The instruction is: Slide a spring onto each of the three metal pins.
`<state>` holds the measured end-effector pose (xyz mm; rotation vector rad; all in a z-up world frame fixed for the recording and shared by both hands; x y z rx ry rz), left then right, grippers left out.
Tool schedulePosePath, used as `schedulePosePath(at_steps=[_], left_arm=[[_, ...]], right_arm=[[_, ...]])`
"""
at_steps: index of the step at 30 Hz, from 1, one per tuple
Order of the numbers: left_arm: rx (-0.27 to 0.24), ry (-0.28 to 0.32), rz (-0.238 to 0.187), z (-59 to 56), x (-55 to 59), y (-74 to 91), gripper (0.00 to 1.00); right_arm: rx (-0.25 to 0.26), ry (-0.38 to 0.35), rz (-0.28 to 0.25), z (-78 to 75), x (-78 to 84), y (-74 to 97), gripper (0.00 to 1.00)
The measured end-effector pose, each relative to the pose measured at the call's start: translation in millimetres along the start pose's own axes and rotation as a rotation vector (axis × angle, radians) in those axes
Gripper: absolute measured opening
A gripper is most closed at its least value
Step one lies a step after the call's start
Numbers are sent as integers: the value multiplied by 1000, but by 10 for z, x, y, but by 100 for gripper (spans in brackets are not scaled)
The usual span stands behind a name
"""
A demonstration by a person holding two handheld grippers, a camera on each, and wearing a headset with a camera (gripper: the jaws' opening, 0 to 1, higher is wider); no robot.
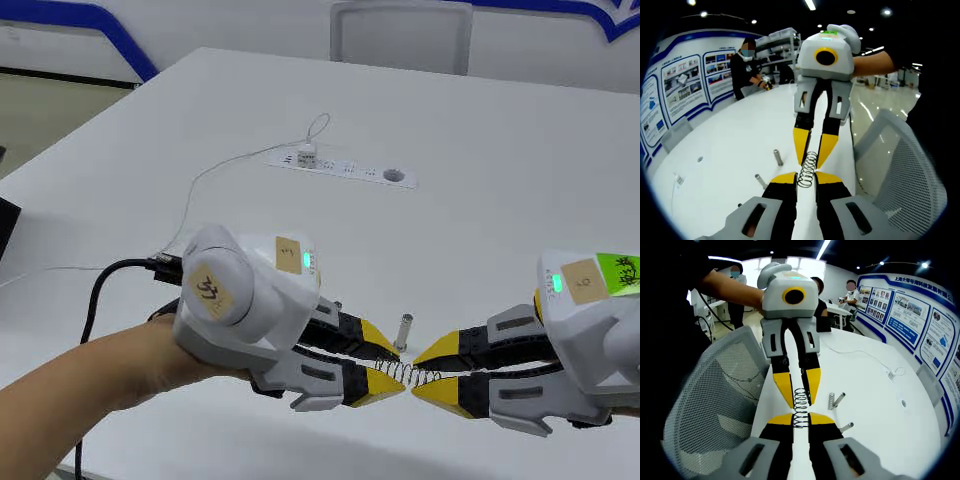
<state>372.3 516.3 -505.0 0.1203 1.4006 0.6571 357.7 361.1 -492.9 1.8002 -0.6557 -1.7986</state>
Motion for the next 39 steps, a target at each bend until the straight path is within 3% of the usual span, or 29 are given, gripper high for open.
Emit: schedulePosePath(at_steps=[4, 7, 16, 23, 28, 33, 39], left_arm=[[-4, -77, 1, -12, -21, -11, 11], [-6, -92, 7, -19, -20, -23, 10], [-14, -91, 6, -20, -23, -18, 10], [-16, -87, -5, -10, -34, 17, 10], [-11, -90, -8, -20, -42, 24, 10], [-19, -90, -7, -17, -46, 23, 10], [-25, -98, 2, -29, -46, 31, 10]], right_arm=[[2, 22, 16, 0, -6, -3, 11], [2, 35, 32, -4, -4, -15, 11], [12, 27, 20, -13, 5, -1, 13], [21, -2, 32, -32, 118, 2, 16], [4, -15, -25, -21, 93, 7, 12], [6, -10, -19, -30, 86, 18, 11], [-14, -5, -53, -20, 16, 74, 11]])
Point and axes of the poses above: the centre of the closed fingertips' face, and the gripper's own axes: y roughly backward along the fingers, z roughly to its left, x roughly out of its underside, the point moved 10 cm from there along y, roughly backward along the fingers, and after that the axes turned 14 degrees about -x, right-handed, at the moved point
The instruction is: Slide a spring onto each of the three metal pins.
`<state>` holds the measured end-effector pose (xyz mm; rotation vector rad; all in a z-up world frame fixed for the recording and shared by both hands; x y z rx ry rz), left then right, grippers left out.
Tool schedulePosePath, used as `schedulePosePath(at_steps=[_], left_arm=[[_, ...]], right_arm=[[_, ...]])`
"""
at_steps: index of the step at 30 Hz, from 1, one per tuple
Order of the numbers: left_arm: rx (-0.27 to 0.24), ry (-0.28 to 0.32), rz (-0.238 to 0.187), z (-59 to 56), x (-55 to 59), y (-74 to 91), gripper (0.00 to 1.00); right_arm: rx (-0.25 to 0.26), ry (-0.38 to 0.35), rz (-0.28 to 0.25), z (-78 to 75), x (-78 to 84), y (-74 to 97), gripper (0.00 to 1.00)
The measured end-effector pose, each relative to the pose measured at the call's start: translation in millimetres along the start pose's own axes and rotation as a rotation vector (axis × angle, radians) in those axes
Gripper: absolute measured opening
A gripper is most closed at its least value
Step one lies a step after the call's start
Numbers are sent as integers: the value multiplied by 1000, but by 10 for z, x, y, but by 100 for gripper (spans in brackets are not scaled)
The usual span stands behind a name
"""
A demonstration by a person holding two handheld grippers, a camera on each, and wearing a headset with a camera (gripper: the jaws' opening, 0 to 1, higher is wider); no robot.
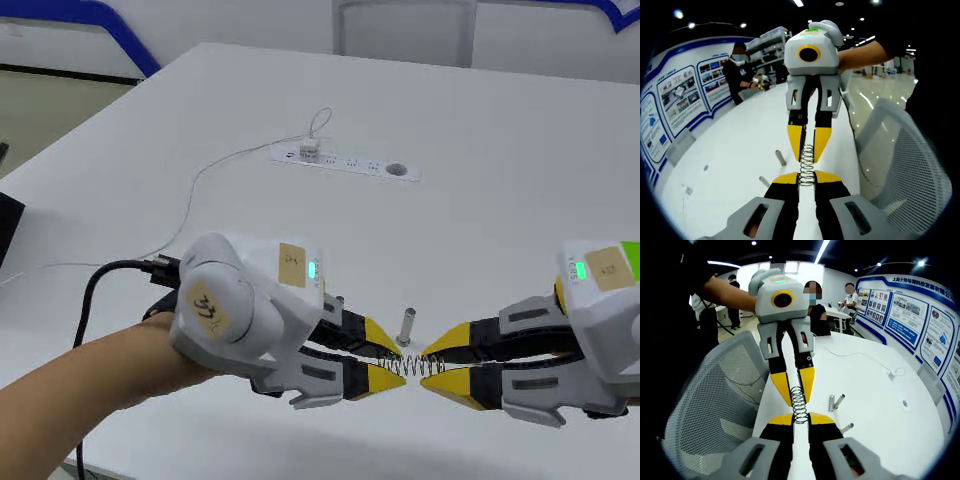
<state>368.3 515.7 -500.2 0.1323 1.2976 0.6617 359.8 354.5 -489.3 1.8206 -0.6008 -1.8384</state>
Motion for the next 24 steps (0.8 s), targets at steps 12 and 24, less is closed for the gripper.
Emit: schedulePosePath(at_steps=[12, 24], left_arm=[[-21, 15, 16, -10, 19, 25, 10], [-35, 55, 19, -31, 22, 8, 10]], right_arm=[[-33, 0, -157, 36, -176, -4, 11], [-24, -27, -219, 13, -239, -49, 11]])
Point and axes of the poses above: the centre of the closed fingertips' face, and the gripper's own axes: y roughly backward along the fingers, z roughly to its left, x roughly out of its underside, the point moved 10 cm from there along y, roughly backward along the fingers, and after that the axes turned 14 degrees about -x, right-handed, at the moved point
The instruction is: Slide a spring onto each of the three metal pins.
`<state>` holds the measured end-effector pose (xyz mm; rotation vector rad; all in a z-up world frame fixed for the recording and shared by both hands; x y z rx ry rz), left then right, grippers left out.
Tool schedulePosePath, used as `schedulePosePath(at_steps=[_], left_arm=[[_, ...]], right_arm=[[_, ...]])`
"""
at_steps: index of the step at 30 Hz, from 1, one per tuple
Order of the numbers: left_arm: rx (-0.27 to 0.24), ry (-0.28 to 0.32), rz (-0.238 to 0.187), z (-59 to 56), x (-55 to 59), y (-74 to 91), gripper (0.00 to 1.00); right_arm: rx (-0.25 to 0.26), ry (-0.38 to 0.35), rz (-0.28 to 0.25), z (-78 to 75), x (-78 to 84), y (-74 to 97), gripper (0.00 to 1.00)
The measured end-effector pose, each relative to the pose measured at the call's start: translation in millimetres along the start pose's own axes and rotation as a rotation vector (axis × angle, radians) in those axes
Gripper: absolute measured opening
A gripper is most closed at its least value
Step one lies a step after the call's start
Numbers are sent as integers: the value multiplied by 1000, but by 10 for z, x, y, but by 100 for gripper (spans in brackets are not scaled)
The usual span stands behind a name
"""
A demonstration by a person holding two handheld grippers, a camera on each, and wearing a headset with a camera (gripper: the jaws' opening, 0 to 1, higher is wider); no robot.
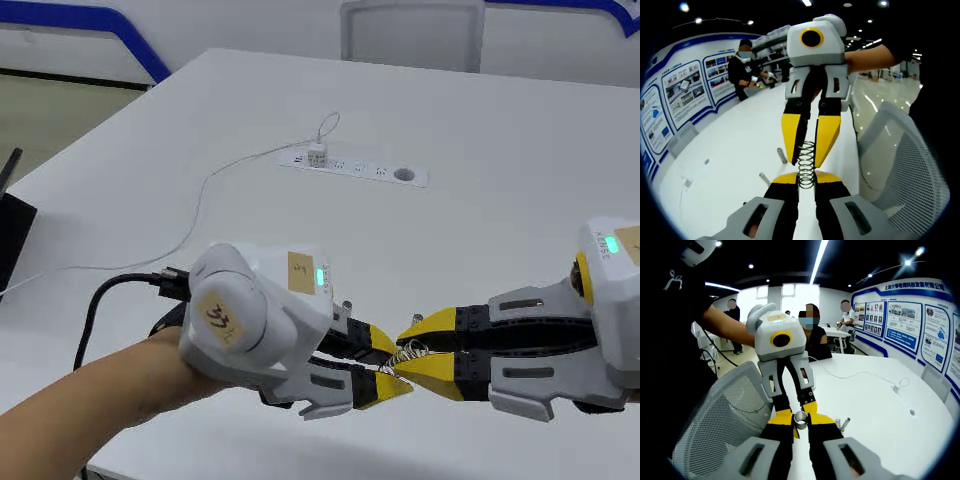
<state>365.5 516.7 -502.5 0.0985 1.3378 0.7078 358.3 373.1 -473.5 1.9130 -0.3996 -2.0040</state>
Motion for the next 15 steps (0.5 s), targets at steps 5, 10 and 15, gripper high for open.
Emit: schedulePosePath(at_steps=[5, 10, 15], left_arm=[[-4, 10, 4, -16, 27, 3, 11], [-9, 52, 6, 1, 43, 20, 11], [-20, 100, -22, 23, 54, 66, 16]], right_arm=[[-5, 3, 14, 0, 7, -26, 11], [-3, 1, 13, -11, -4, -41, 11], [0, 7, 27, -20, -29, -44, 11]])
Point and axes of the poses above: the centre of the closed fingertips' face, and the gripper's own axes: y roughly backward along the fingers, z roughly to its left, x roughly out of its underside, the point moved 10 cm from there along y, roughly backward along the fingers, and after that the axes turned 14 degrees about -x, right-handed, at the moved point
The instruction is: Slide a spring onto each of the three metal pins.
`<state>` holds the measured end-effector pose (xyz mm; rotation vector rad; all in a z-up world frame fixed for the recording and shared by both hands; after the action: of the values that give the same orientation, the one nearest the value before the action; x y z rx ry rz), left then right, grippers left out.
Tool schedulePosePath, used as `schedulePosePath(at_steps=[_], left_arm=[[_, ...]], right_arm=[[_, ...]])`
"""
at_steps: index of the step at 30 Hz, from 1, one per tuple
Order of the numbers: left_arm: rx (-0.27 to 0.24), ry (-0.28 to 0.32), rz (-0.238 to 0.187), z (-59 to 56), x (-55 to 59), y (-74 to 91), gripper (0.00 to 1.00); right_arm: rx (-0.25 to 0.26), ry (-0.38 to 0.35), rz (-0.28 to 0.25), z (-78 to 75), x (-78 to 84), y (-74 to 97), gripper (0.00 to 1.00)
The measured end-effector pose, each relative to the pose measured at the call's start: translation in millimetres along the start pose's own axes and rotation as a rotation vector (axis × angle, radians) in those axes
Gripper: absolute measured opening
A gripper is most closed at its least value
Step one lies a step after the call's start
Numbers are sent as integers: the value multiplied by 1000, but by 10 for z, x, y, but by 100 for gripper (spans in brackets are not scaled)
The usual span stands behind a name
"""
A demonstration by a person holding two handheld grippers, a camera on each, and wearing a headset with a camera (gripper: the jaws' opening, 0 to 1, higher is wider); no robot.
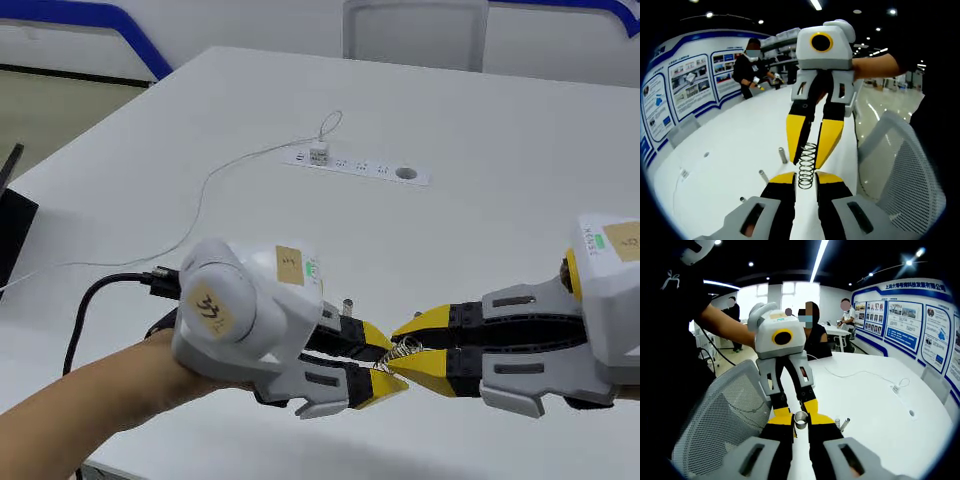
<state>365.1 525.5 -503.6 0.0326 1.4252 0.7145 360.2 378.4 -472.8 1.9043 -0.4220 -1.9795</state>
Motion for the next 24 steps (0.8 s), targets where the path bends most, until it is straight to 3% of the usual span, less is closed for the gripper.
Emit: schedulePosePath(at_steps=[6, 20, 24], left_arm=[[-10, 41, 2, 21, 82, 50, 25], [-105, 124, 5, 108, 295, 186, 40], [-153, 186, -33, 170, 320, 243, 43]], right_arm=[[19, -9, 0, -37, -3, 25, 11], [90, -37, 36, -172, 24, 110, 11], [130, -62, 48, -238, 71, 156, 11]])
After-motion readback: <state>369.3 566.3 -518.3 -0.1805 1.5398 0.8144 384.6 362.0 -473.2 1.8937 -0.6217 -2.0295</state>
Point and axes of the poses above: the centre of the closed fingertips' face, and the gripper's own axes: y roughly backward along the fingers, z roughly to its left, x roughly out of its underside, the point moved 10 cm from there along y, roughly backward along the fingers, and after that the axes turned 14 degrees about -x, right-handed, at the moved point
